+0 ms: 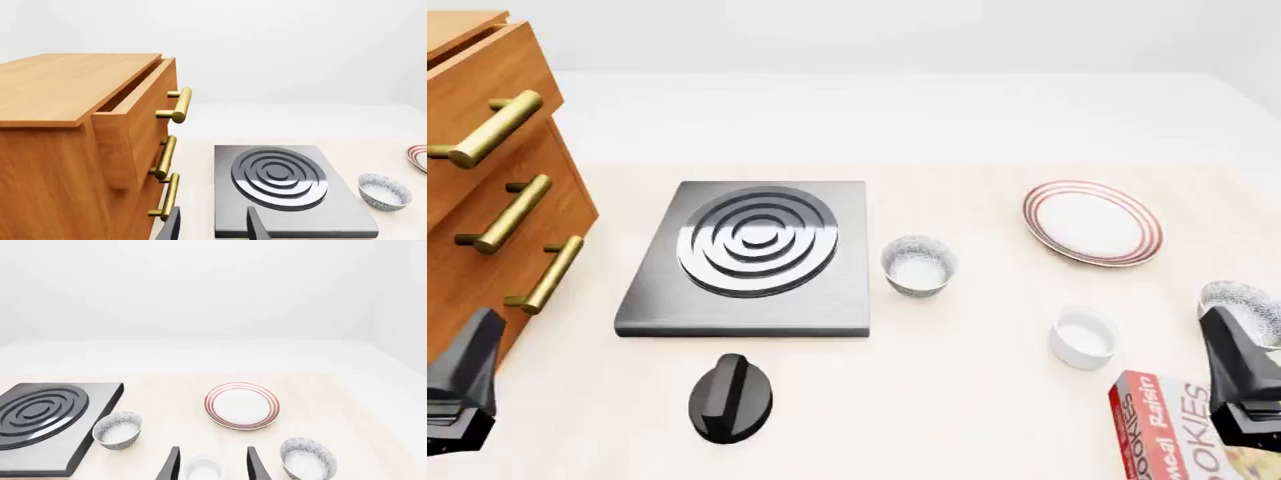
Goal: Pick the akita bowl next to the plate and place it on the plate.
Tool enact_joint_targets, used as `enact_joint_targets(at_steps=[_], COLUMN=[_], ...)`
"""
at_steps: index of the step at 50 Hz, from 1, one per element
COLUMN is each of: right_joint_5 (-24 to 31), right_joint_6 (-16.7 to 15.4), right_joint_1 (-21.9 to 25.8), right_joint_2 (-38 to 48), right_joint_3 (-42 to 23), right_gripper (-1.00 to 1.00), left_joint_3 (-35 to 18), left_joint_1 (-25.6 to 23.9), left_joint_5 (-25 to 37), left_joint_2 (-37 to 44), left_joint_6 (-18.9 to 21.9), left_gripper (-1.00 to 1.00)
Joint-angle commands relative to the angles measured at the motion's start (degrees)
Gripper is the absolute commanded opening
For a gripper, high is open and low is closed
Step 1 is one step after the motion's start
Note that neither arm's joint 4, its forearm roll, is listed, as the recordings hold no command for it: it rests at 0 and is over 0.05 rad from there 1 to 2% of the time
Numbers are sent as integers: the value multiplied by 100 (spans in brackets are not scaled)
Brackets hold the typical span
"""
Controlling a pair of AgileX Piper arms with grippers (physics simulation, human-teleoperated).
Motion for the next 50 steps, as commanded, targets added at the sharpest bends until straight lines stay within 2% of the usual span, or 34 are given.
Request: enact_joint_targets(at_steps=[1, 3, 5, 6, 7, 8, 10, 14, 16, 18, 22, 24, 26, 30, 33, 36, 37, 41, 50], right_joint_5=[-281, 240, 303, 598, 561, 590, 654, 477, 352, 286, 332, 260, 435, 573, 686, 746, 966, 1015, 1303], right_joint_6=[-39, -142, -177, -319, -194, -158, -298, -125, -284, -624, -437, -385, -377, -459, -798, -909, -976, -1050, -1212], right_joint_1=[-176, -184, -204, -292, -421, -347, -569, -836, -845, -933, -922, -896, -803, -796, -903, -970, -993, -946, -1164], right_joint_2=[731, 629, 705, 573, 885, 926, 1013, 1639, 2053, 2241, 2656, 2677, 2990, 3124, 3432, 3506, 3556, 3733, 4020], right_joint_3=[-16, -523, -628, -788, -867, -937, -1109, -1316, -1391, -1445, -1731, -1638, -1980, -2179, -2423, -2556, -2802, -2839, -3214], right_gripper=[100, 100, 100, 100, 100, 100, 100, 100, 100, 100, 100, 100, 100, 100, 100, 100, 100, 100, 100], left_joint_3=[-15, -15, -15, -15, -15, -15, -15, -15, -15, -15, -15, -15, -15, -15, -15, -15, -15, -15, -15], left_joint_1=[0, 0, 0, 0, 0, 0, 0, 0, 0, 0, 0, 0, 0, 0, 0, 0, 0, 0, 0], left_joint_5=[-6, -6, -6, -6, -6, -6, -6, -6, -6, -6, -6, -6, -6, -6, -6, -6, -6, -6, -6], left_joint_2=[25, 25, 25, 25, 25, 25, 25, 25, 25, 25, 25, 25, 25, 25, 25, 25, 25, 25, 25], left_joint_6=[0, 0, 0, 0, 0, 0, 0, 0, 0, 0, 0, 0, 0, 0, 0, 0, 0, 0, 0], left_gripper=[100, 100, 100, 100, 100, 100, 100, 100, 100, 100, 100, 100, 100, 100, 100, 100, 100, 100, 100])
